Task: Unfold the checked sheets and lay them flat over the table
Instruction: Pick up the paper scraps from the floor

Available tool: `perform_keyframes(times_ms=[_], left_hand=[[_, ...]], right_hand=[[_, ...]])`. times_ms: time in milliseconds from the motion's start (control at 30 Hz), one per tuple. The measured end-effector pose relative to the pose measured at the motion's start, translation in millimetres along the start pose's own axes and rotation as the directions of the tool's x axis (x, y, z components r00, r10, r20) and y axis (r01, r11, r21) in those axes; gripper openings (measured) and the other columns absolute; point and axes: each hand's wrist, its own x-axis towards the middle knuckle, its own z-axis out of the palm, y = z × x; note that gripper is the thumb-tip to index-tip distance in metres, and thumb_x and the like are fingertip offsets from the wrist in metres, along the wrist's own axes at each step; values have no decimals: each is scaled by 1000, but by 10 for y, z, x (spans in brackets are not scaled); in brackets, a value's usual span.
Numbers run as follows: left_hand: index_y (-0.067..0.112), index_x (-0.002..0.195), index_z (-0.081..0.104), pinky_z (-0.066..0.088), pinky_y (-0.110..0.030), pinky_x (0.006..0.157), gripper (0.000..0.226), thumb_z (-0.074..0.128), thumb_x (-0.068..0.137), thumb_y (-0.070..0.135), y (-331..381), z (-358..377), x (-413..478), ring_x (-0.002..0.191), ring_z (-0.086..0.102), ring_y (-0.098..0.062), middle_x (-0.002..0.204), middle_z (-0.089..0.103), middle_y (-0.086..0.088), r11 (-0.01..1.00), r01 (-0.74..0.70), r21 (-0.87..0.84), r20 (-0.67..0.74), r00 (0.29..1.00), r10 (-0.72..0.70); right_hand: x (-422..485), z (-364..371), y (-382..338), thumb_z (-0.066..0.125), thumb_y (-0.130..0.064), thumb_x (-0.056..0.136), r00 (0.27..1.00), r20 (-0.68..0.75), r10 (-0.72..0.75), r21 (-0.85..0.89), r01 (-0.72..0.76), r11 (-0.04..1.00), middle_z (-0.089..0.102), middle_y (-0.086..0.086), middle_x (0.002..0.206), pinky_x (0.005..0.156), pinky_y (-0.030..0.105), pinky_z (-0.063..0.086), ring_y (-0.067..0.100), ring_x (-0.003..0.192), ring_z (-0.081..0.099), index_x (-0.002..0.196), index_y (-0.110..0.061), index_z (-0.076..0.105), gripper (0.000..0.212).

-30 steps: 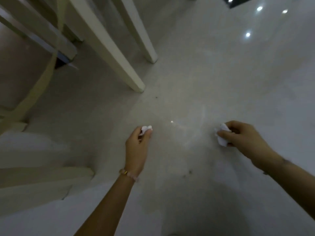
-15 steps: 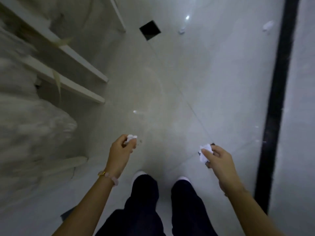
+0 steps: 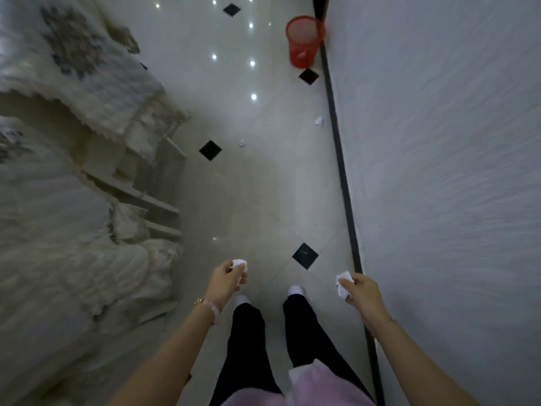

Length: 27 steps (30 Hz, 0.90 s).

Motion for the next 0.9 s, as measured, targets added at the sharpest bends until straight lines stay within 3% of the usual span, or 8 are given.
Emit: perform_keyframes(times_ms=[200, 333, 433, 600, 700, 733, 800, 900], left_hand=[[12, 86, 59, 41, -24, 60, 8, 54, 93, 10, 36, 142, -333, 63, 54, -16, 70, 57, -5, 989, 33, -144, -66, 997, -43], [11, 85, 59, 42, -24, 60, 9, 54, 93, 11, -7, 162, -328, 65, 53, -16, 74, 58, -6, 992, 66, -104, -82, 994, -75], [8, 86, 59, 39, -24, 59, 9, 54, 93, 11, -15, 115, -245, 62, 51, -17, 72, 57, -9, 993, 95, -71, -132, 986, -104], [-8, 111, 58, 42, -24, 57, 26, 56, 92, 10, -27, 51, 98, 59, 52, -22, 72, 58, -13, 942, 288, -171, -150, 938, -314], [-9, 100, 60, 44, -19, 46, 17, 55, 92, 6, 253, 91, 383, 57, 49, -22, 64, 59, -12, 924, 321, -208, -194, 912, -360], [-9, 95, 60, 44, -19, 51, 15, 55, 92, 4, 348, 97, 519, 61, 50, -23, 66, 62, -13, 931, 321, -176, -199, 914, -353], [-15, 103, 62, 41, -27, 75, 24, 55, 92, 5, 662, 129, 797, 88, 59, -30, 98, 67, -25, 931, 332, -150, -190, 915, -357], [-12, 116, 61, 36, -32, 96, 66, 57, 74, 39, 1348, 163, 1150, 121, 50, -35, 126, 55, -31, 964, 264, -24, -141, 954, -265]], right_hand=[[-229, -552, 525, 61, -3, 86, 992, -13, 127, -48, -128, 991, 51, 11, 58, 44, 18, 35, 16, 50, 44, 62, -5, 59, 24], [-109, -782, 444, 62, 1, 84, 990, -30, 140, -92, -142, 986, 57, 10, 64, 45, 16, 37, 16, 56, 47, 64, 1, 63, 20], [139, -796, 121, 61, 1, 84, 994, 2, 109, -114, -108, 988, 57, 11, 61, 41, 14, 35, 21, 57, 50, 66, 2, 64, 19], [839, -676, -798, 62, -1, 84, 998, 33, 48, -32, -47, 998, 57, 15, 70, 58, 25, 41, 24, 67, 52, 73, 0, 64, 12], [1332, -615, -1486, 61, -6, 87, 998, 33, -45, 6, 45, 999, 60, 14, 75, 60, 25, 45, 24, 71, 55, 85, 0, 67, 8], [1501, -601, -1692, 61, -7, 88, 998, 39, -55, 22, 54, 998, 61, 15, 77, 63, 27, 46, 25, 73, 56, 84, -2, 67, 8], [1803, -608, -2074, 61, -8, 88, 997, 45, -56, 13, 55, 998, 61, 15, 78, 67, 30, 46, 26, 75, 56, 82, -3, 67, 10], [2224, -712, -2498, 61, -6, 88, 1000, 2, -22, -24, 22, 999, 59, 16, 78, 67, 33, 44, 26, 74, 53, 89, 14, 64, 20]])
